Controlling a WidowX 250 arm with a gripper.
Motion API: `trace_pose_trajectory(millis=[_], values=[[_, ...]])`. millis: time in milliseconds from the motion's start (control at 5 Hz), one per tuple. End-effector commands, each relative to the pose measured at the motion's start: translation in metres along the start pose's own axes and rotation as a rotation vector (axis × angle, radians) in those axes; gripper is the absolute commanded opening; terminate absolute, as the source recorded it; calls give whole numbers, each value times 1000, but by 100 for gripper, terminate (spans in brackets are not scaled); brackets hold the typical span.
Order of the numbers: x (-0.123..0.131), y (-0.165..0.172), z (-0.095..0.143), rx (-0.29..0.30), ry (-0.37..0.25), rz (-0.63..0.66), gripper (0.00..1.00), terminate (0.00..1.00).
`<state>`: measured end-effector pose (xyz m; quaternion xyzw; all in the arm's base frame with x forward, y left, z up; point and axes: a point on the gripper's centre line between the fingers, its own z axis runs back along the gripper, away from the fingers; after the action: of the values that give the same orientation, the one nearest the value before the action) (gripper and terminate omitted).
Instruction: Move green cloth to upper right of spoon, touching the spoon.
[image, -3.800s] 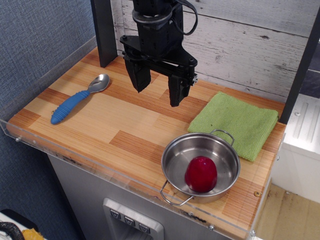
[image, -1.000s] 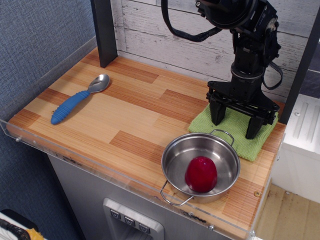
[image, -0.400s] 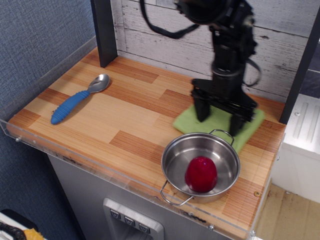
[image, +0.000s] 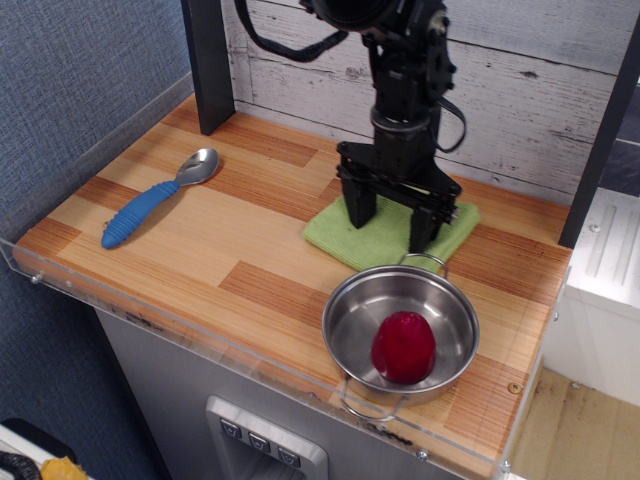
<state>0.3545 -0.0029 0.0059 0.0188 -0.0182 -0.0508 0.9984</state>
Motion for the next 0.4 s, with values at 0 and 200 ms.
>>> trace_pose_trajectory(millis=[0,200], values=[[-1,56,-6,-4,9,58,100,0],[-5,77,-7,-18,13,89,100,0]])
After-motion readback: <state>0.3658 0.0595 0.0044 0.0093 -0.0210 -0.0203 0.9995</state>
